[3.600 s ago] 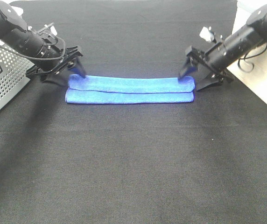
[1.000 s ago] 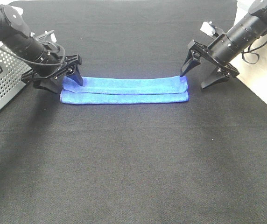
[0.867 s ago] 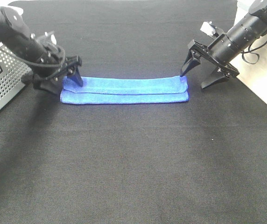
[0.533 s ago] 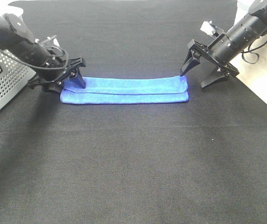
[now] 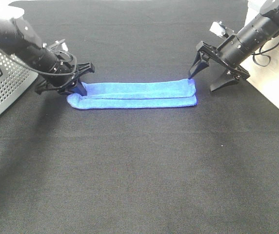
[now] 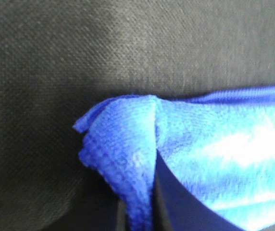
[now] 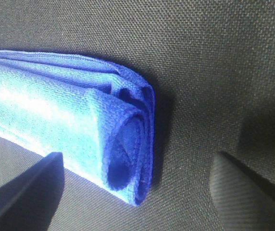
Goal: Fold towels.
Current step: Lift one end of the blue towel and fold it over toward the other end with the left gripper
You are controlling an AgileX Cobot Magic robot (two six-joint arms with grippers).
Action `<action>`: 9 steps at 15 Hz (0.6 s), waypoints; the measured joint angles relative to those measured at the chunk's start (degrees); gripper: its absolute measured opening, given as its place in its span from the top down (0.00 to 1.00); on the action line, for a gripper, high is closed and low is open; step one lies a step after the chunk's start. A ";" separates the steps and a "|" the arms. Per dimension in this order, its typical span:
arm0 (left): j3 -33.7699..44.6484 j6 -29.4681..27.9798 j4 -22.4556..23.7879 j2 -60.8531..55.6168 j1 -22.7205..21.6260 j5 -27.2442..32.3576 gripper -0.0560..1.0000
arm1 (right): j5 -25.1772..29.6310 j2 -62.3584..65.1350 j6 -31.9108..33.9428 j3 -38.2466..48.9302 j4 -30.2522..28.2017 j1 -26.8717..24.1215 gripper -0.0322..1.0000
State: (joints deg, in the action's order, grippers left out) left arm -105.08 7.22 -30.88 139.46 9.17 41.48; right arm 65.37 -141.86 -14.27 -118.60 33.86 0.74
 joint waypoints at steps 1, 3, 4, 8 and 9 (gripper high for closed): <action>-3.44 -2.23 5.33 0.06 0.11 5.04 0.87 | 0.00 0.00 0.00 0.00 0.00 0.00 0.21; -9.63 -6.47 13.87 0.06 0.11 13.06 0.87 | 0.00 0.00 0.00 0.00 0.00 0.00 0.21; -13.64 -8.48 18.16 0.06 0.11 17.36 0.87 | 0.00 0.00 0.00 0.00 0.00 0.00 0.21; -26.24 -12.15 22.12 0.06 0.34 27.44 0.87 | 0.23 0.00 0.00 0.00 0.23 0.00 0.21; -28.30 -12.83 19.25 0.06 1.66 27.56 0.87 | 0.29 0.00 0.00 0.00 0.17 0.00 0.21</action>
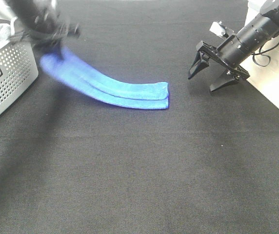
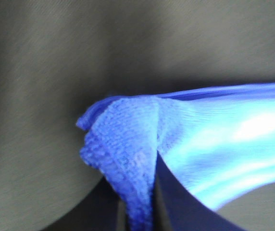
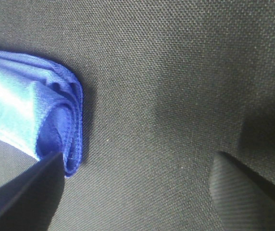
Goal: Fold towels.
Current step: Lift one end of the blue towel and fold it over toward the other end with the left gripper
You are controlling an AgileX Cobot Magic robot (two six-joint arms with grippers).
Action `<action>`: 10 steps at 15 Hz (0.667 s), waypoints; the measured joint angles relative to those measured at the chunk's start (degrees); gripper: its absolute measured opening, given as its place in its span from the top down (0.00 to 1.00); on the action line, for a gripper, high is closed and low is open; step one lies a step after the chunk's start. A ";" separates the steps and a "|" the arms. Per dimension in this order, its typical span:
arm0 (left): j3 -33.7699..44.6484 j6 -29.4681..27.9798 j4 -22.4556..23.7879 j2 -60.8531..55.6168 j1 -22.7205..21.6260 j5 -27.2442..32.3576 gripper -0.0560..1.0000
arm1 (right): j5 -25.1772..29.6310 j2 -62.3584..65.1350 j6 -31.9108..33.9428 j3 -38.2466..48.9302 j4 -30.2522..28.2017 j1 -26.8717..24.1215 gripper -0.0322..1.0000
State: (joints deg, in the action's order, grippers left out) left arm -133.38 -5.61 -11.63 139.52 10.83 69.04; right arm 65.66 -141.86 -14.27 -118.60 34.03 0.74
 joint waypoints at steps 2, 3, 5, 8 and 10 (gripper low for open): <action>-0.40 -2.64 -4.07 0.00 3.78 0.06 0.87 | 0.00 0.00 0.00 0.00 0.06 0.00 0.21; -0.46 -3.50 -6.13 0.29 6.07 -1.03 0.87 | 0.00 0.00 0.00 0.00 0.06 0.00 0.21; -0.52 -4.41 -9.45 1.60 10.14 -5.79 0.87 | 0.00 0.00 0.00 0.00 0.06 0.00 0.21; -0.52 -8.71 -11.00 5.33 13.87 -11.86 0.85 | 0.00 0.00 0.00 0.00 0.06 0.00 0.21; -0.52 -10.94 -11.97 7.16 14.90 -14.84 0.76 | 0.00 0.00 0.00 0.00 0.69 0.00 0.21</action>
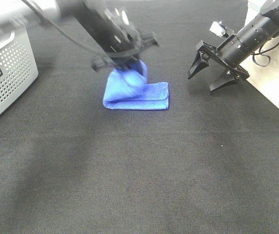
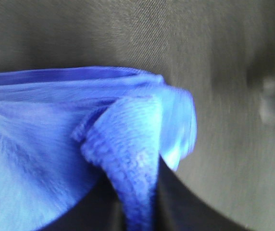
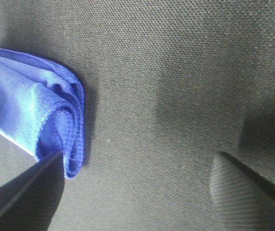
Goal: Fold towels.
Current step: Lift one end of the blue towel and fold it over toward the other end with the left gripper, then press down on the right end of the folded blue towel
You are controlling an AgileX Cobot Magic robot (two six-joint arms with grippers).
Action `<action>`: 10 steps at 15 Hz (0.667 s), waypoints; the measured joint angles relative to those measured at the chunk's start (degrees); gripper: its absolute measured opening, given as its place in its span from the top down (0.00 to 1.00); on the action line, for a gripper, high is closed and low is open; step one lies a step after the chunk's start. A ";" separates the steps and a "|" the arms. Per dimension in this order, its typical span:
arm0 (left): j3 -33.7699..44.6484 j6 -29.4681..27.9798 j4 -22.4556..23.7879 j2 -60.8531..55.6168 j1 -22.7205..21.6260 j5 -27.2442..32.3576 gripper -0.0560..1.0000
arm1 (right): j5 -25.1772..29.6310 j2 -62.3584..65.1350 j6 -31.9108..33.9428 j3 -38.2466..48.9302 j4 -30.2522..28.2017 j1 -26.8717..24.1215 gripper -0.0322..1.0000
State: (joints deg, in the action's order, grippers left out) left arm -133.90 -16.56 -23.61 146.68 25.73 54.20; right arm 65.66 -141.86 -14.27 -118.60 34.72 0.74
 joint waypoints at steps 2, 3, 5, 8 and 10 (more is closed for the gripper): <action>0.00 -0.63 -3.27 1.03 1.49 -4.58 0.53 | 0.11 0.00 0.00 0.00 1.43 0.00 0.21; 0.00 -0.80 -5.16 1.15 2.18 -6.82 0.42 | 0.11 0.00 0.00 -0.06 2.12 0.00 0.21; 0.00 -0.86 -10.14 1.15 2.98 -11.57 0.35 | 0.23 0.40 0.00 -0.06 3.32 0.00 0.21; -3.04 -0.80 -14.15 1.09 1.83 -12.09 0.34 | 0.57 2.81 0.00 -0.06 3.84 0.00 0.21; -3.95 0.52 -13.35 -0.46 -1.26 -11.46 0.34 | 2.18 3.90 -0.11 -0.17 7.22 0.00 0.21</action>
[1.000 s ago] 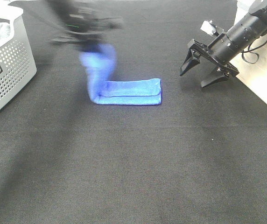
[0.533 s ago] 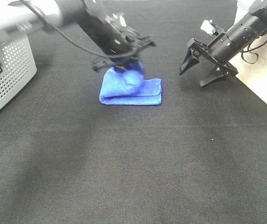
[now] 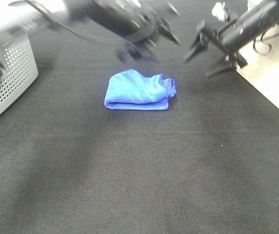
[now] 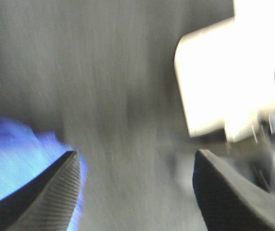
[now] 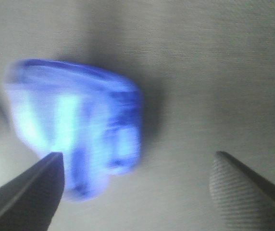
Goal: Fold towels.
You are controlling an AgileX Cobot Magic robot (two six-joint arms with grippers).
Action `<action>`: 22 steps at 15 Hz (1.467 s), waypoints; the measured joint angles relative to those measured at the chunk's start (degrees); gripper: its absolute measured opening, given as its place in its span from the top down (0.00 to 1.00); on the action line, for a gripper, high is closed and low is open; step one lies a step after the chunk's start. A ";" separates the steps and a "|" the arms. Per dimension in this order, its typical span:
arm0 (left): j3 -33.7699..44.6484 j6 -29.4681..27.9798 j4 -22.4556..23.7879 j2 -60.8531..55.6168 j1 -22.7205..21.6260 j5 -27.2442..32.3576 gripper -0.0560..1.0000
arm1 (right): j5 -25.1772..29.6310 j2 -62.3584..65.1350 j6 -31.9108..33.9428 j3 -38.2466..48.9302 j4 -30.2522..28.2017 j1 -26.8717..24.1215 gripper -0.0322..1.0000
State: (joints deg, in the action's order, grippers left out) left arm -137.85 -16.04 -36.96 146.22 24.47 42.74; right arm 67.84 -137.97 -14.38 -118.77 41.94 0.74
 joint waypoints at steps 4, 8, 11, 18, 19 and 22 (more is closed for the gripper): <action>-0.34 1.38 5.39 -4.76 -7.62 2.12 0.34 | 0.40 0.06 -5.61 0.00 8.88 4.64 0.22; -0.46 1.72 10.14 -6.02 -11.92 8.77 0.34 | -4.81 -0.17 -8.19 0.00 13.75 13.41 0.23; -0.46 1.72 11.86 -6.02 -11.86 11.23 0.34 | -7.10 -3.67 -9.28 0.00 16.67 15.24 0.22; -0.46 1.72 12.49 -6.02 -11.86 11.63 0.34 | -6.99 -7.73 -7.45 0.69 10.89 7.10 0.24; -0.46 1.72 13.01 -6.02 -11.86 11.63 0.34 | -6.65 -7.73 -7.45 0.69 10.26 6.25 0.24; -0.46 1.72 13.98 -6.02 -11.86 11.86 0.34 | -3.67 -7.73 -7.45 0.69 8.88 4.35 0.24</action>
State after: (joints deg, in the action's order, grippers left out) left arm -138.31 -14.32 -22.98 140.20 12.61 54.60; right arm 64.17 -145.70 -21.83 -118.09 50.82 5.10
